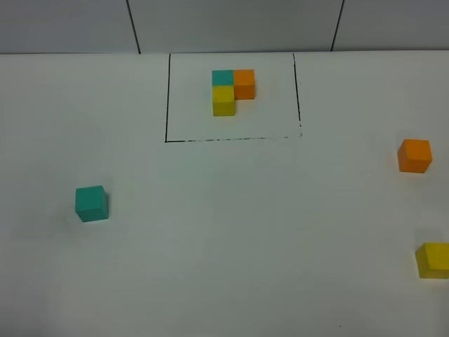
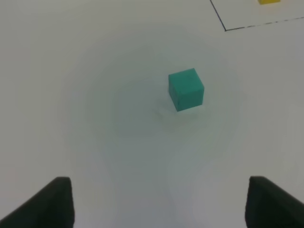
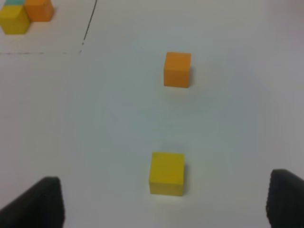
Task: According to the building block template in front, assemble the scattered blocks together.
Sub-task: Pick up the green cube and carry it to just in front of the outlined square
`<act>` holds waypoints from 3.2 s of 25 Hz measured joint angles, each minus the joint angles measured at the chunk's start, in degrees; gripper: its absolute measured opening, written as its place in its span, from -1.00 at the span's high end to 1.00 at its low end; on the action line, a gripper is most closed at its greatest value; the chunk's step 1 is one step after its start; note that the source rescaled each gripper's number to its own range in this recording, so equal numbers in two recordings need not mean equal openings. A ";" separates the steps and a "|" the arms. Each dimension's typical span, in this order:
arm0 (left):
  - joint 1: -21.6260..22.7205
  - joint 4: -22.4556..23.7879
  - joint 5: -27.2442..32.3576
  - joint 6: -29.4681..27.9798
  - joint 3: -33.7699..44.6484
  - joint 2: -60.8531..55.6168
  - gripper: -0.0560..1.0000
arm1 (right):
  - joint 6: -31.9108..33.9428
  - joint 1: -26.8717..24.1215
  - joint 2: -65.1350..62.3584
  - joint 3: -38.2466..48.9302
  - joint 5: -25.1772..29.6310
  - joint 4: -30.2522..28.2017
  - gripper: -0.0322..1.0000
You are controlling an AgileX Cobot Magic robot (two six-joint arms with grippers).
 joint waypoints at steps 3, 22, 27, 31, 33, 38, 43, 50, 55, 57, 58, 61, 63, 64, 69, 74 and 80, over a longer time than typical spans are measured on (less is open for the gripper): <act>0.00 0.00 0.00 0.00 0.00 0.00 -0.53 | 0.00 0.00 0.00 0.00 0.00 0.00 -0.48; 0.00 0.00 0.00 0.00 0.00 0.00 -0.53 | 0.00 0.00 0.00 0.00 0.00 0.00 -0.48; 0.00 0.00 0.00 0.00 0.00 0.00 -0.53 | 0.00 0.00 0.00 0.00 0.00 0.00 -0.48; 0.00 0.00 0.00 0.00 0.00 0.00 -0.53 | 0.00 0.00 0.00 0.00 0.00 0.00 -0.48; 0.00 0.00 0.00 0.00 0.00 0.00 -0.53 | 0.00 0.00 0.00 0.00 0.00 0.00 -0.48; 0.00 0.00 0.00 0.00 0.00 0.00 -0.53 | 0.00 0.00 0.00 0.00 0.00 0.00 -0.48; 0.00 0.00 0.00 0.00 0.00 0.00 -0.53 | 0.00 0.00 0.00 0.00 0.00 0.00 -0.48; 0.00 0.15 -0.13 -0.42 0.00 0.96 -0.53 | 0.00 0.00 0.00 0.00 0.00 0.00 -0.48; 0.00 1.47 -3.45 -1.82 -2.48 12.88 -0.64 | 0.00 0.00 0.00 0.00 0.00 0.00 -0.48; 0.00 1.47 -5.59 -1.92 -4.68 21.05 -0.71 | 0.00 0.00 0.00 0.00 0.00 0.00 -0.48; 0.00 1.47 -6.71 -2.05 -5.83 25.92 -0.73 | 0.00 0.00 0.00 0.00 0.00 0.00 -0.48; 0.00 1.47 -10.23 -2.82 -10.79 40.66 -0.75 | 0.00 0.00 0.00 0.00 0.00 0.00 -0.48; 0.00 0.97 -12.04 -3.85 -14.00 50.23 -0.75 | 0.00 0.00 0.00 0.00 0.00 0.00 -0.48; 0.00 0.13 -12.75 -4.27 -15.72 55.33 -0.75 | 0.00 0.00 0.00 0.00 0.00 0.00 -0.48; -0.50 -5.27 -13.84 -4.74 -22.04 76.72 -0.75 | 0.00 0.00 0.00 0.00 0.00 0.00 -0.48; -4.51 -6.57 -15.28 -5.19 -25.54 87.80 -0.75 | 0.00 0.00 0.00 0.00 0.00 0.00 -0.48; -6.18 -6.71 -19.73 -9.32 -25.72 92.66 -0.75 | 0.00 0.00 0.00 0.00 0.00 0.00 -0.48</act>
